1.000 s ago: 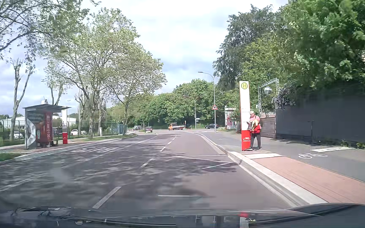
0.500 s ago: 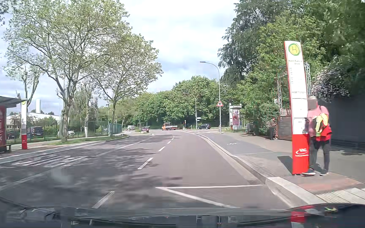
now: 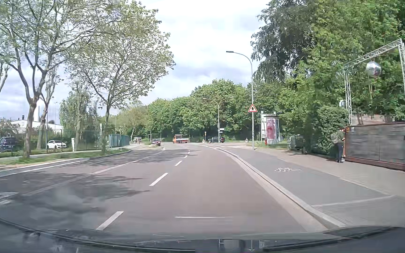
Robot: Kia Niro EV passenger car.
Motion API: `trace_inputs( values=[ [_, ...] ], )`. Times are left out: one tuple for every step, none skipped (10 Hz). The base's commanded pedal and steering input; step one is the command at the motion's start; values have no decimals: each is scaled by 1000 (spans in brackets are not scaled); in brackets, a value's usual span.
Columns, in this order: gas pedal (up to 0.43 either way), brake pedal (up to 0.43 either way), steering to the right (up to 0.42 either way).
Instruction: Follow the waypoints while adhering to traffic rules and regulations
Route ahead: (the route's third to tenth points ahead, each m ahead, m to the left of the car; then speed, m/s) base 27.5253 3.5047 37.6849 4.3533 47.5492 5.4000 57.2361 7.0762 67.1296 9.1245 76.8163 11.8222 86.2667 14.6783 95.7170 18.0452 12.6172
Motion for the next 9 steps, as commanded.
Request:
trace_inputs(
  values=[
    [59,0,-2],
    [59,0,-2],
    [59,0,-2],
    [59,0,-2],
    [59,0,-2],
    [59,0,-3],
    [59,0,-4],
    [59,0,-4],
    [59,0,-6]
  ],
)
